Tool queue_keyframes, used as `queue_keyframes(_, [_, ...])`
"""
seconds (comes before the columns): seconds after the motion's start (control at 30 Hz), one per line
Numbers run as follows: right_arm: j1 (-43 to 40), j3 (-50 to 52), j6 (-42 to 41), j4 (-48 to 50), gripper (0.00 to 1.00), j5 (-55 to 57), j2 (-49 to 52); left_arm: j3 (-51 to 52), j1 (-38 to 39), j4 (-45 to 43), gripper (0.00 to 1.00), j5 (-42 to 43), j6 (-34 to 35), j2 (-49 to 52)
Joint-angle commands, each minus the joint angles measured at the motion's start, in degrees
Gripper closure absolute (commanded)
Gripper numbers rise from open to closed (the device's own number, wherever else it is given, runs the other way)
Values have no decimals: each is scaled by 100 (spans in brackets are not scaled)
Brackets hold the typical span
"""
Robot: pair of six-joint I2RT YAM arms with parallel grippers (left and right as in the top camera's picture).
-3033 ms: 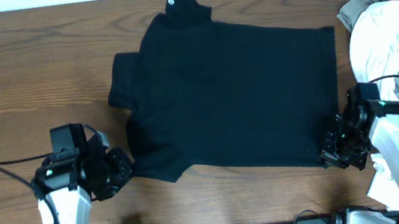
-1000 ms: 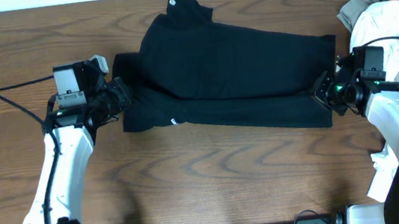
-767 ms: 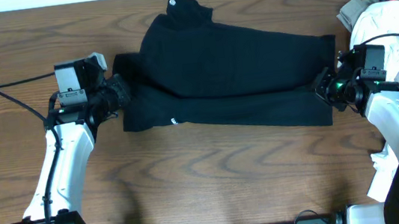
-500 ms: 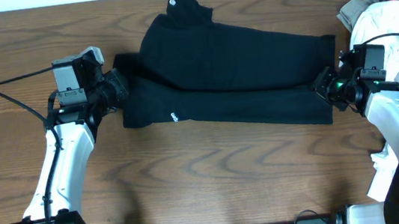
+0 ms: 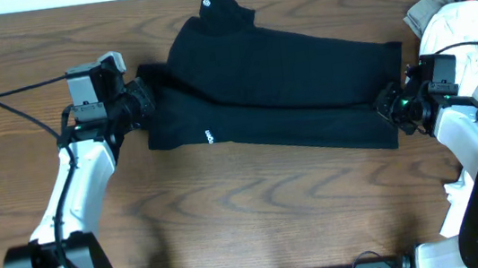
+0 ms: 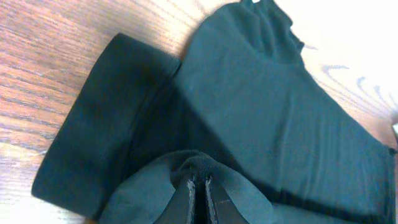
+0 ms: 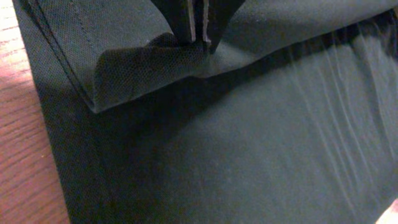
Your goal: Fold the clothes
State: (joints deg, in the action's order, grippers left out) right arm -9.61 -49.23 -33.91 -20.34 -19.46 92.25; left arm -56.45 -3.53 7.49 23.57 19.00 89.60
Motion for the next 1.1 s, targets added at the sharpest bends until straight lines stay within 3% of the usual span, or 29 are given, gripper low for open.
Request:
queue_keyframes(0.0, [-24, -96, -37, 28, 98, 131, 15, -59, 13, -111, 94, -68, -133, 138])
queue_keyframes(0.1, [-24, -96, -35, 26, 97, 146, 15, -59, 13, -219, 94, -70, -133, 186])
queue_keyframes(0.13, [-24, -96, -35, 48, 89, 144, 15, -59, 13, -249, 94, -70, -133, 192])
queue_keyframes(0.17, [-24, -96, -24, 94, 68, 146, 15, -59, 13, -273, 93, -68, -133, 192])
queue_keyframes(0.2, [-24, -96, 66, 146, 54, 142, 15, -59, 13, -291, 87, -66, -129, 192])
queue_keyframes(0.27, [-24, -96, 101, 164, 46, 142, 13, -76, 11, -269, 44, -63, -116, 184])
queue_keyframes(0.33, [-26, -96, 201, 149, 43, 87, 11, -125, -26, -131, 32, -66, -118, 157])
queue_keyframes(0.6, [-35, -98, 579, -170, 41, -483, 7, -599, -313, 1425, 28, 4, -144, -83])
queue_keyframes(0.8, [-28, -98, 1056, -614, 41, -828, -11, -638, -256, 2494, 28, 551, -669, -328])
queue_keyframes(1.07, [-28, -105, 1617, -1443, 39, -997, -127, -638, -256, 3200, 28, 522, -1169, -459])
